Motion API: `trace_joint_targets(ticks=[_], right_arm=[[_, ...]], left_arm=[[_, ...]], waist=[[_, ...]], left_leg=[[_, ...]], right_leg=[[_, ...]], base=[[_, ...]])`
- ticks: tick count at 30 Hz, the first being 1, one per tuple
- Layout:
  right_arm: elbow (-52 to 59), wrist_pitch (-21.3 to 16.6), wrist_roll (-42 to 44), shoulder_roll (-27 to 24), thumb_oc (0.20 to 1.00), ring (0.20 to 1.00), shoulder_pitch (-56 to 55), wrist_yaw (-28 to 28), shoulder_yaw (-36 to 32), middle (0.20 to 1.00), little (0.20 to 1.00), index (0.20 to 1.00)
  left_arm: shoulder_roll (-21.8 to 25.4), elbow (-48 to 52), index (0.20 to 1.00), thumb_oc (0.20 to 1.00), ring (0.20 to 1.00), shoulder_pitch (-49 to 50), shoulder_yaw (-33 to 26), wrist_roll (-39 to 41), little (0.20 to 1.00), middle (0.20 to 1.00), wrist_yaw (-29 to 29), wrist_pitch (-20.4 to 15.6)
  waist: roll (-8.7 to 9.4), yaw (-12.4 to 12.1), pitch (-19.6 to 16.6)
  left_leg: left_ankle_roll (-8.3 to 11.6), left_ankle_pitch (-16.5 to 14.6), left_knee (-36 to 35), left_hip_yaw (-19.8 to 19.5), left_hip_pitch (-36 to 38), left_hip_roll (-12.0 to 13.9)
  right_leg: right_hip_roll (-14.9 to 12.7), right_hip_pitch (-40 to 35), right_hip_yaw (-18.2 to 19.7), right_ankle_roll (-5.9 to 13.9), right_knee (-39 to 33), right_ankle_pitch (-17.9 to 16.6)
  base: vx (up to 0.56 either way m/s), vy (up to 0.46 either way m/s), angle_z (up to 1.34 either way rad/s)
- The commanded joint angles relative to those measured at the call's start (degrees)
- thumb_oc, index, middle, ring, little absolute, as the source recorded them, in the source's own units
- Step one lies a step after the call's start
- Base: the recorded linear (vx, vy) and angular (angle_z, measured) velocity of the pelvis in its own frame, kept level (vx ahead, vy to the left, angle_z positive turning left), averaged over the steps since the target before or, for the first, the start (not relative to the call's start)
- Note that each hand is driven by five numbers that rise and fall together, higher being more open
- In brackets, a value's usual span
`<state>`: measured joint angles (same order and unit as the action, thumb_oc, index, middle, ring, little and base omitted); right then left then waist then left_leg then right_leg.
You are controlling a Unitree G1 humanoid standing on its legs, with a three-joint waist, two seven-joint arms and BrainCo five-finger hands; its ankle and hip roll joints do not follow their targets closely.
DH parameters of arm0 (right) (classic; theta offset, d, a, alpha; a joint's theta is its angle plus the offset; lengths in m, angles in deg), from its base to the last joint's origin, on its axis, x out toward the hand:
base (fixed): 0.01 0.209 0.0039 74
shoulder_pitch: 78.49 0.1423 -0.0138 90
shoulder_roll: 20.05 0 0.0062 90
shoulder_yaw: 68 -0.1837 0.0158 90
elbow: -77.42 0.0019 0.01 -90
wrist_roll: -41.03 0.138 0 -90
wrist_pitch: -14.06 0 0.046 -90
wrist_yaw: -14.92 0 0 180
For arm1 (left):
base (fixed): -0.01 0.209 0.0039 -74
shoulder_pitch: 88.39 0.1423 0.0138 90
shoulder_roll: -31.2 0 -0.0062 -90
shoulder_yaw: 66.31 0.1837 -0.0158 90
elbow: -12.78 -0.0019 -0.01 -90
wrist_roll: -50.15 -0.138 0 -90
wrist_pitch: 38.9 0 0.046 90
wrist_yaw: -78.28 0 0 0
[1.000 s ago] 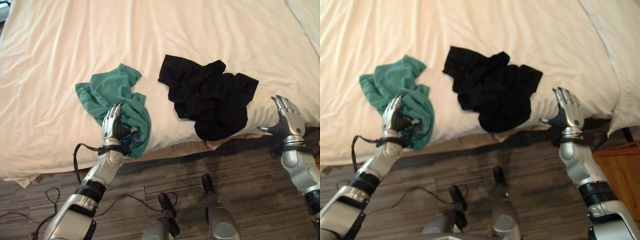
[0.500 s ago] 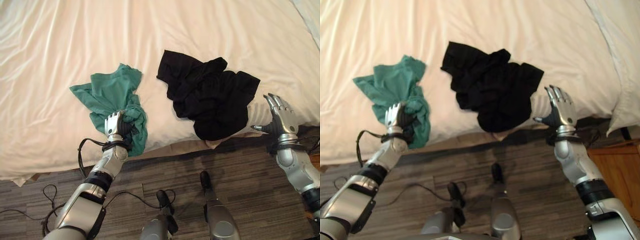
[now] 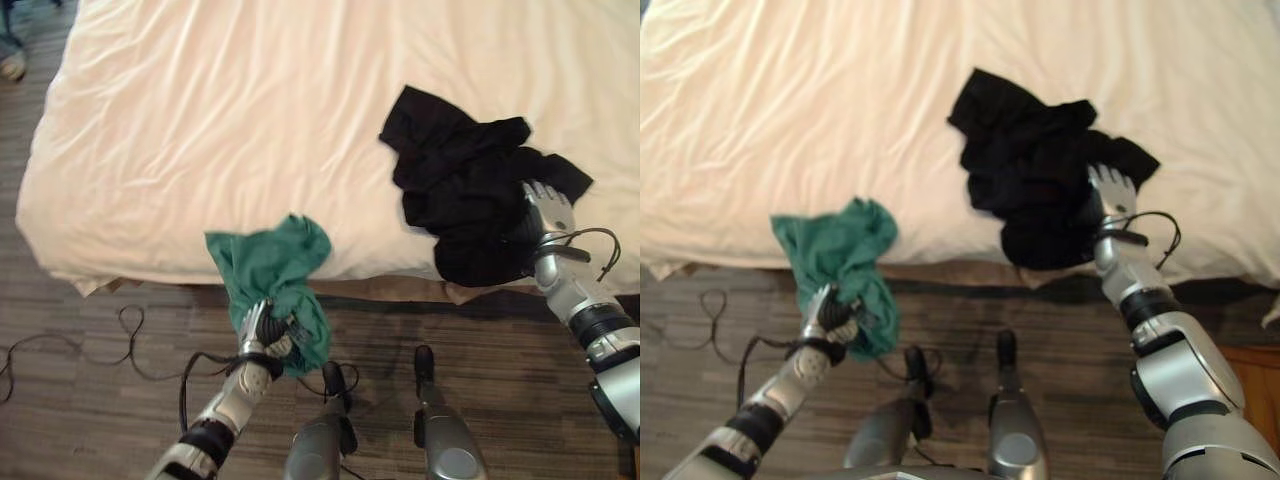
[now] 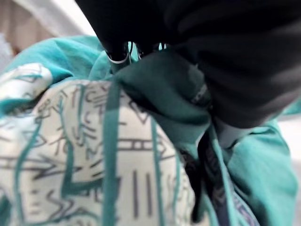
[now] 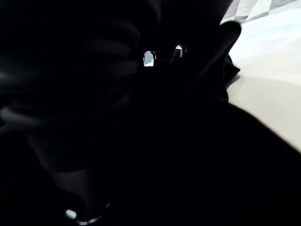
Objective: Tidy up the quilt and then pick up the clothes from the bed and put them into the laundry hamper.
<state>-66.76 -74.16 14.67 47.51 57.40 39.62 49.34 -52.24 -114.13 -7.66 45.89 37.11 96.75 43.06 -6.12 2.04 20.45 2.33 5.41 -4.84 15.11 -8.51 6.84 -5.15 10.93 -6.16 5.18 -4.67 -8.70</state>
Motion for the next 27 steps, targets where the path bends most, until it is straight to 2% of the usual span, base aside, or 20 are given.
trace_joint_targets(ticks=[1, 2, 6, 9, 11, 14, 15, 17, 18, 24, 25, 26, 27], right_arm=[[-9.96, 0.27, 3.11, 3.66, 0.598, 0.598, 5.54, -2.24, 4.45, 0.598, 0.598, 0.598], [-12.46, 0.46, 3.23, 4.47, 0.2, 0.2, 5.69, -2.66, 4.57, 0.2, 0.2, 0.2], [-16.17, 0.84, 5.14, 6.13, 0.2, 0.2, 5.5, -3.96, 3.31, 0.2, 0.2, 0.2], [-13.67, -0.39, 12.48, 8.72, 0.2, 0.2, -2.74, -4.01, -3.21, 0.2, 0.2, 0.2], [-11.6, -0.75, 13.96, 9.82, 0.2, 0.2, -6.52, -3.97, -4.93, 0.2, 0.2, 0.2], [4.53, -2.77, 15.34, 13.08, 0.2, 0.2, -26.75, -5.48, -11.74, 0.2, 0.2, 0.2], [4.67, -2.69, 15.31, 13.08, 0.2, 0.2, -26.86, -5.51, -11.78, 0.2, 0.2, 0.2], [10.26, -2.89, 13.74, 13.34, 0.2, 0.2, -35.08, -5.83, -15.29, 0.2, 0.2, 0.2], [10.36, -2.84, 13.73, 13.34, 0.2, 0.2, -35.14, -5.85, -15.33, 0.2, 0.2, 0.2], [15.53, -3.99, 16.53, 16.98, 0.2, 0.2, -44.69, -6.51, -19.7, 0.2, 0.2, 0.2], [15.54, -3.99, 16.53, 16.98, 0.2, 0.2, -44.71, -6.51, -19.7, 0.2, 0.2, 0.2], [15.23, -4.04, 17.26, 17.63, 0.2, 0.2, -44.89, -6.66, -19.55, 0.2, 0.2, 0.2], [14.48, -3.99, 18.53, 19.1, 0.2, 0.2, -44.68, -7.33, -18.95, 0.2, 0.2, 0.2]], left_arm=[[1.43, 1.74, 0.2, 0.2, 0.2, -4.08, 2.34, 2.69, 0.2, 0.2, -0.25, -3.78], [1.16, 1.96, 0.2, 0.2, 0.2, -4.3, 2.9, 2.72, 0.2, 0.2, -0.66, -3.68], [0.77, 1.45, 0.2, 0.2, 0.2, -4.59, 3.72, 2.52, 0.2, 0.2, -1.06, -3.39], [0.08, 1.92, 0.2, 0.2, 0.2, -3.9, 4.01, 1.44, 0.2, 0.2, -1.91, -2.63], [0.09, 1.44, 0.2, 0.2, 0.2, -3.61, 3.68, 0.82, 0.2, 0.2, -1.97, -2.2], [-0.46, -6.38, 0.2, 0.2, 0.2, -0.58, -1.0, -1.64, 0.2, 0.2, -3.04, 0.7], [-0.45, -6.39, 0.2, 0.2, 0.2, -0.56, -0.98, -1.65, 0.2, 0.2, -3.03, 0.68], [-1.54, -11.93, 0.2, 0.2, 0.2, 1.64, -5.16, 1.35, 0.2, 0.2, -4.05, 1.6], [-1.54, -11.96, 0.2, 0.2, 0.2, 1.62, -5.14, 1.35, 0.2, 0.2, -4.03, 1.58], [-2.75, -17.23, 0.2, 0.2, 0.2, 4.32, -9.1, 3.67, 0.2, 0.2, -3.59, 2.29], [-2.74, -17.23, 0.2, 0.2, 0.2, 4.33, -9.09, 3.67, 0.2, 0.2, -3.59, 2.29], [-2.87, -16.96, 0.2, 0.2, 0.2, 4.39, -9.23, 4.03, 0.2, 0.2, -3.59, 2.27], [-3.0, -16.37, 0.2, 0.2, 0.2, 4.27, -9.42, 5.06, 0.2, 0.2, -3.45, 2.4]], waist=[[1.02, -2.04, -2.14], [0.7, -2.24, -2.23], [0.15, -2.53, -2.48], [0.51, -1.82, -2.54], [0.91, -1.5, -2.84], [4.3, 1.69, -4.05], [4.34, 1.61, -4.19], [5.97, 3.6, -5.2], [6.02, 3.48, -5.32], [9.16, 5.93, -7.04], [9.18, 5.92, -7.03], [9.43, 5.94, -7.15], [9.75, 5.81, -7.15]], left_leg=[[6.63, -1.61, -0.16, 0.67, 1.47, 2.78], [6.65, -1.53, -0.16, 0.37, 1.36, 2.65], [6.64, -1.46, -0.16, -0.39, 1.48, 2.59], [6.34, -2.31, -0.16, -0.31, 3.06, 2.48], [6.21, -2.56, -0.16, -0.07, 3.26, 2.46], [5.41, -5.03, -0.16, 2.01, 6.37, 2.41], [5.4, -4.88, -0.16, 2.06, 6.2, 2.4], [4.99, -6.32, -0.16, 4.29, 8.57, 2.12], [5.0, -6.18, -0.16, 4.4, 8.41, 2.11], [3.3, -8.56, -0.16, 7.89, 12.43, 0.4], [3.3, -8.56, -0.16, 7.91, 12.46, 0.38], [2.94, -8.86, -0.16, 7.78, 12.89, -0.02], [2.26, -9.35, -0.16, 7.1, 13.57, -0.52]], right_leg=[[-3.32, 0.85, 0.47, 4.05, 0.46, 6.43], [-3.33, 0.7, 0.09, 4.02, 0.43, 6.51], [-3.42, -0.1, -0.67, 3.92, 0.41, 6.86], [-3.57, -1.86, -0.97, 3.97, 0.64, 7.46], [-3.59, -1.86, -0.76, 3.97, 0.74, 7.4], [-3.43, -3.63, 0.9, 4.39, 0.71, 7.74], [-3.43, -3.44, 0.97, 4.35, 0.67, 7.59], [-3.48, -4.08, 2.6, 4.95, 0.79, 7.38], [-3.47, -3.86, 2.73, 4.91, 0.77, 7.23], [-4.7, -4.6, 5.8, 6.88, 1.92, 6.46], [-4.71, -4.62, 5.81, 6.89, 1.93, 6.47], [-5.03, -4.68, 5.74, 7.18, 2.69, 6.59], [-5.43, -4.03, 5.62, 7.57, 6.71, 7.08]], base=[[0.0, -0.03, 0.27], [0.0, -0.012, 0.2], [0.0, 0.004, 0.11], [0.03, 0.068, 0.13], [0.02, 0.055, 0.19], [0.06, 0.091, -0.06], [0.06, 0.105, -0.2], [0.05, 0.14, -0.45], [0.05, 0.14, -0.57], [0.03, 0.161, -0.44], [0.0, 0.152, -0.35], [-0.02, 0.126, -0.21], [-0.04, 0.159, -0.05]])
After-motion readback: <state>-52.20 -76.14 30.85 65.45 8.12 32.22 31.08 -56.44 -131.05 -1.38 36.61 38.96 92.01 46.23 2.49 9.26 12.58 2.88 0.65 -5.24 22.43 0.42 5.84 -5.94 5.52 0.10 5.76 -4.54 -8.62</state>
